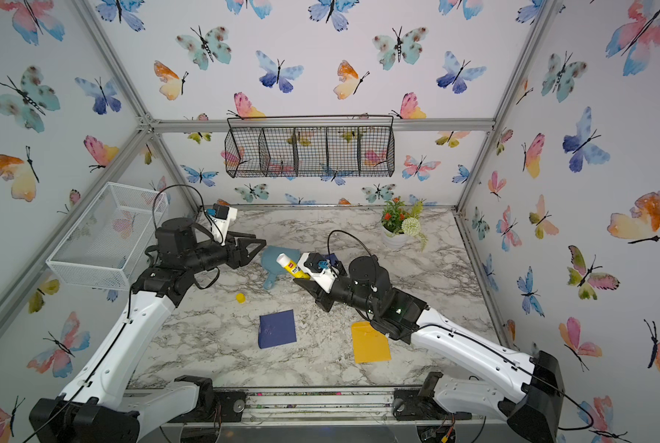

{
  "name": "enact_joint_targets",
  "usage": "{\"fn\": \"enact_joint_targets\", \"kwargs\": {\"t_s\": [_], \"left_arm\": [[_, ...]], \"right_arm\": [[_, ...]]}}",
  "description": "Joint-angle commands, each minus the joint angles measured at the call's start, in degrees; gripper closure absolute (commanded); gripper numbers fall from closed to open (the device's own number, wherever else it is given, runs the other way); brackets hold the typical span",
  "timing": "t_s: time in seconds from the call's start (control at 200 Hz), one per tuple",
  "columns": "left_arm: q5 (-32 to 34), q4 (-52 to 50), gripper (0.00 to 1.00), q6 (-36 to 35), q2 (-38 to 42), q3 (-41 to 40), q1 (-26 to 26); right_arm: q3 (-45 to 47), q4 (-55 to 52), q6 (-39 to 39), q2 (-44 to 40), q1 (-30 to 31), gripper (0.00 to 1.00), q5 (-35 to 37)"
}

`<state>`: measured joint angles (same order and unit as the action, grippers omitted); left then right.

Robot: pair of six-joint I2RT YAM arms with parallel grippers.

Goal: Seal the envelope with a glue stick
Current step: Unscrew the glue stick.

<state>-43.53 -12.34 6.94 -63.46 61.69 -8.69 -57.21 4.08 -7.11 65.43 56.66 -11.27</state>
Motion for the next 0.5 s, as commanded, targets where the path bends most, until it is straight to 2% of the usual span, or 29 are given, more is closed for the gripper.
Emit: {"fn": "enact_joint_targets", "kwargs": {"t_s": [0.0,0.175,0.275,0.496], "left_arm": [[-16.0,7.2,0.43,3.1,2.3,0.5,0.1],[-24.4,11.6,0.45,4.3,5.5,0.9,0.0],[-27.6,13.1,0.5,4.1,7.0,0.9,-1.0],[-29.9,14.2,0.51,-0.3,11.0,1.4,-8.3]], "right_arm": [[-3.5,4.0,4.8,0.2,0.0,0.98,-7.1],[-5.6,5.2,6.1,-0.2,0.0,0.98,-10.9],[-5.6,7.2,7.3,-0.9,0.0,0.98,-12.1],[-5.5,9.9,9.9,-1.4,0.0,0.98,-14.2]]}}
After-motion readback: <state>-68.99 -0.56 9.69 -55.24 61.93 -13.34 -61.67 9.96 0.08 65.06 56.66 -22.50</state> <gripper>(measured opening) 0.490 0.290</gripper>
